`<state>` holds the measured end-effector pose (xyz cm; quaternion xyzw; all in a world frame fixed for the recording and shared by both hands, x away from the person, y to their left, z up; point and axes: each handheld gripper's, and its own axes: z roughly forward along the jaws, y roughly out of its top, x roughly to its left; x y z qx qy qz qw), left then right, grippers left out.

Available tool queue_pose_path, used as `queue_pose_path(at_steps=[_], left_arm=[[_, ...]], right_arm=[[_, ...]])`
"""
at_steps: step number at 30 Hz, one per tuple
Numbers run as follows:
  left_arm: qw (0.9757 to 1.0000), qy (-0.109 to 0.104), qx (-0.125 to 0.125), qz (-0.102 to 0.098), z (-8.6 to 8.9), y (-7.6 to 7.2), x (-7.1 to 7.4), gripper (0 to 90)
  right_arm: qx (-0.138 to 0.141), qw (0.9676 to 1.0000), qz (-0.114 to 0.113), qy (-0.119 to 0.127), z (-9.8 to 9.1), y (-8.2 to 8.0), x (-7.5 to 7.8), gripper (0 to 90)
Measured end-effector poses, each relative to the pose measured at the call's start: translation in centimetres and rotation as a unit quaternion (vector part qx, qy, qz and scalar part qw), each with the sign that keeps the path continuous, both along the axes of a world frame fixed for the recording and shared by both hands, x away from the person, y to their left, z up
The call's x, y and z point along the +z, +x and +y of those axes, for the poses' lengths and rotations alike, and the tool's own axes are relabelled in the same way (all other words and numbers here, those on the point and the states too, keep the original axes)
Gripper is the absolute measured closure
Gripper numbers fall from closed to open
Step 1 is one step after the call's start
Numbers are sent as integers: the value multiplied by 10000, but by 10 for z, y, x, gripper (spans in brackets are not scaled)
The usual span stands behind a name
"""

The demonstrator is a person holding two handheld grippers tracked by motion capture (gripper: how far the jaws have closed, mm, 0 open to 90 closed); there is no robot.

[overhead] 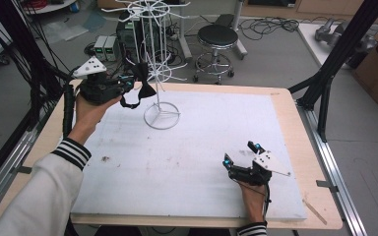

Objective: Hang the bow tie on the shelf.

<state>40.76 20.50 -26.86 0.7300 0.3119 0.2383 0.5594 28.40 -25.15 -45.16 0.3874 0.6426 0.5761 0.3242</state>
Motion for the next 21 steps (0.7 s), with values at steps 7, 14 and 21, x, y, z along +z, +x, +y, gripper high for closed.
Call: queue_pose_path(at_steps=[7,14,21], left_arm=[[10000,27,52,-3,-6,8,2,870],[9999,49,131,39,-8,15,-2,870],[9998,95,180,73,-9,18,-3,866]], right_arm=[[-4,10000,17,21,0,0,0,21],[-10,10000,8,13,0,0,0,21],[-24,10000,31,34,-1,0,0,21]])
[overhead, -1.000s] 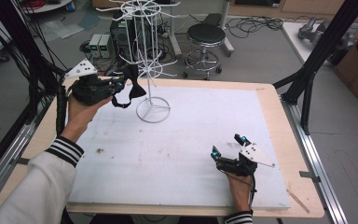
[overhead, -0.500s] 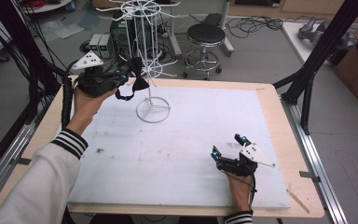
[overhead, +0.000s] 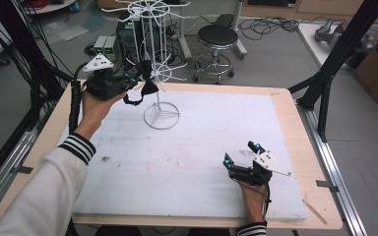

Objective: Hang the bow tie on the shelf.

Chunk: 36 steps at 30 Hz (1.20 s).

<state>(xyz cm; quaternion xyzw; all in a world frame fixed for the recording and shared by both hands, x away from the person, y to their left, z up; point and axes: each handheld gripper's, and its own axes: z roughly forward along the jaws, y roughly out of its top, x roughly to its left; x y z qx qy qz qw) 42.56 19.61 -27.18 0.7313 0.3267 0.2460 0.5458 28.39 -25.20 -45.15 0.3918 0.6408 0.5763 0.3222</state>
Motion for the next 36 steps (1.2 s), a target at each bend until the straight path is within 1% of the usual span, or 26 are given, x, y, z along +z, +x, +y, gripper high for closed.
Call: queue_pose_path(at_steps=[2,3,4,5,6,7,8,9,10,11,12,13,14,15,17,18,20,24,26,27,28,29,30,31,33,36], left_arm=[[10000,-3,44,22,0,1,1,846],[10000,-49,44,50,0,1,1,819],[9999,-45,45,93,0,2,1,819],[9999,-49,65,109,0,3,1,769],[9998,-104,72,121,-1,3,1,769],[9998,-121,76,147,0,3,1,749],[9997,-175,74,144,0,3,1,669],[9997,-175,74,144,0,3,1,631],[9997,-190,87,133,0,3,1,631],[9997,-213,70,124,0,2,2,571],[9996,-242,-8,115,0,2,2,503],[9996,-239,-23,132,0,1,3,357],[9997,-211,-3,130,1,0,4,357],[9999,-94,-59,92,2,-3,5,256],[9999,-67,-78,57,3,-4,5,163],[9999,-130,-103,9,6,-7,5,150],[9993,-326,-178,-97,12,-13,4,144],[9979,-491,-261,-334,26,-32,-3,113],[9967,-461,-420,-526,34,-44,-9,68],[9951,-334,-579,-735,38,-53,-15,61],[9941,-242,-632,-851,40,-61,-20,61],[9937,-201,-655,-881,41,-65,-24,61],[9930,-215,-692,-933,44,-71,-30,61],[9928,-261,-700,-936,47,-77,-38,62],[9930,-378,-662,-906,52,-84,-52,61],[9939,-501,-486,-852,59,-92,-73,61]], right_arm=[[-5,10000,-31,4,0,0,0,21],[-5,10000,-29,4,0,0,0,21],[-5,10000,-29,4,0,0,0,21],[-7,10000,-26,12,0,0,0,21],[-7,10000,-26,12,0,0,0,21],[-10,10000,-23,16,0,0,0,21],[-19,10000,-24,23,0,0,0,21],[-19,10000,-24,23,0,0,0,21],[-18,10000,-25,23,0,0,0,21],[-17,10000,-26,22,0,0,0,21],[-18,10000,-26,24,0,0,0,21],[-20,10000,-23,32,0,0,0,21],[-20,10000,-23,32,0,0,0,21],[-31,10000,-16,38,-1,0,0,21],[-46,10000,-40,36,-1,0,0,21],[-45,10000,-8,68,-1,0,0,21],[-47,10000,-19,77,-1,0,0,21],[-39,10000,-7,84,-1,0,0,21],[-49,10000,-22,77,-1,0,0,21],[-53,10000,-11,83,-1,0,0,21],[-67,9999,-6,84,-1,0,0,21],[-67,9999,0,93,-1,0,0,21],[-69,9999,7,85,-1,0,0,21],[-63,9999,7,82,-1,0,0,21],[-52,10000,-19,64,-1,0,0,21],[-33,10000,-10,74,-1,0,0,21]])
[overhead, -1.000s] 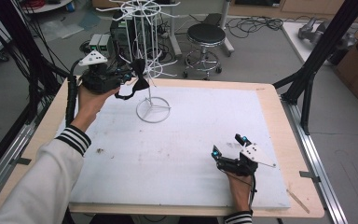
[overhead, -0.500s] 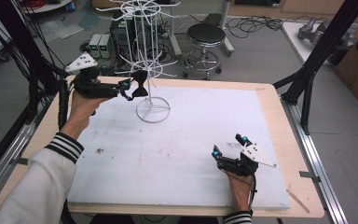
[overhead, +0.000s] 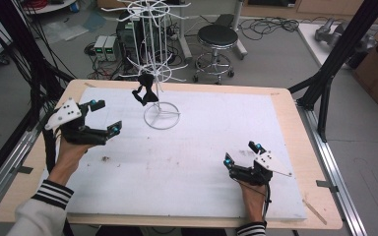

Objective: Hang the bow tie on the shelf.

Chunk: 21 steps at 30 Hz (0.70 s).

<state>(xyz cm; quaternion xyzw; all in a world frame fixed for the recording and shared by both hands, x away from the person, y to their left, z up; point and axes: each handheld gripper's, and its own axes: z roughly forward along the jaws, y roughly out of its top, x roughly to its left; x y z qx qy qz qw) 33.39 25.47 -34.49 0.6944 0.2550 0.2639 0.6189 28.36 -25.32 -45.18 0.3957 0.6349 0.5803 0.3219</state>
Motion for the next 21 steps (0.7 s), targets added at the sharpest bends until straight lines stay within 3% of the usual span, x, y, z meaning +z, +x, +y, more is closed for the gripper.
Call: queue_pose_path(at_steps=[3,8,15,21], left_arm=[[9997,-81,170,124,6,-8,-26,61],[9985,-175,488,164,11,-21,-62,61],[9980,-298,557,16,9,-31,-86,61],[9961,-558,667,-125,6,-34,-101,61]], right_arm=[[27,10000,-16,-9,0,0,0,21],[40,10000,-11,9,0,0,0,21],[36,10000,-54,-11,0,-1,0,21],[34,10000,-64,-28,0,-1,0,20]])
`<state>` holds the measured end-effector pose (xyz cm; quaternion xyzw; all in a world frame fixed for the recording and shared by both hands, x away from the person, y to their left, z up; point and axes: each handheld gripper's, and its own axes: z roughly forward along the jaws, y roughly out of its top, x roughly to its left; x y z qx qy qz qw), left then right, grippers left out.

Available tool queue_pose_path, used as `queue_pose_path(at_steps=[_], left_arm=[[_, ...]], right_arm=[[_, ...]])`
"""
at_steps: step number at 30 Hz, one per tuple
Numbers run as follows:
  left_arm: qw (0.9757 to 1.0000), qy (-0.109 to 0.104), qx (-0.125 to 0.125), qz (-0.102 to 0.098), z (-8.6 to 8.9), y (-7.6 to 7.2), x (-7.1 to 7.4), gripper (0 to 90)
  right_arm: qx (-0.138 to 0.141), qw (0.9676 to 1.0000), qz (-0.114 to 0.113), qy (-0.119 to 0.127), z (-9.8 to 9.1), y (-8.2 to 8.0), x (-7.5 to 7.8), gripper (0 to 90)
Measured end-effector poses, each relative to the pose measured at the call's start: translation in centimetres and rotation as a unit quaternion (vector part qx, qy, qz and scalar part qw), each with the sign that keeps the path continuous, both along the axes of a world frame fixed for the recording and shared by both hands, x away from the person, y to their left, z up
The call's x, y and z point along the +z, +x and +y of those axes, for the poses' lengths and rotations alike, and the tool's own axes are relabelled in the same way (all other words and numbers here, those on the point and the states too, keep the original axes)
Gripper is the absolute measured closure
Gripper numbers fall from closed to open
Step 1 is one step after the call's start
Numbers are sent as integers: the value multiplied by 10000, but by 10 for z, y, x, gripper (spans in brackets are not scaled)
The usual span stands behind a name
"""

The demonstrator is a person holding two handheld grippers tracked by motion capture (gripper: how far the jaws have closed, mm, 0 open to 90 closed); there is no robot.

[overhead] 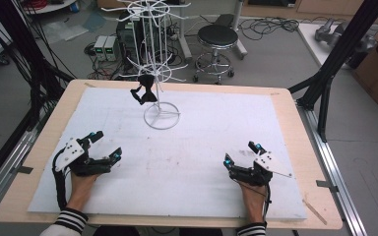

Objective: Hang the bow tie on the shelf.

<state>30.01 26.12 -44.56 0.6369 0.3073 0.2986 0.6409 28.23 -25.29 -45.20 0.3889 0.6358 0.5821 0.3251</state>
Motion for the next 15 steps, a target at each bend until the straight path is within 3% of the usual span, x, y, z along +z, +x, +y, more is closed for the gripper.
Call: queue_pose_path(at_steps=[4,9,15], left_arm=[[9999,-171,24,8,1,-1,-8,61],[9999,-125,33,-58,0,-2,-9,62],[9996,-262,72,11,3,-1,-9,62]], right_arm=[[-2,10000,20,-9,0,0,0,20],[-3,10000,9,-17,1,0,0,20],[-28,10000,-13,-54,1,0,0,21]])
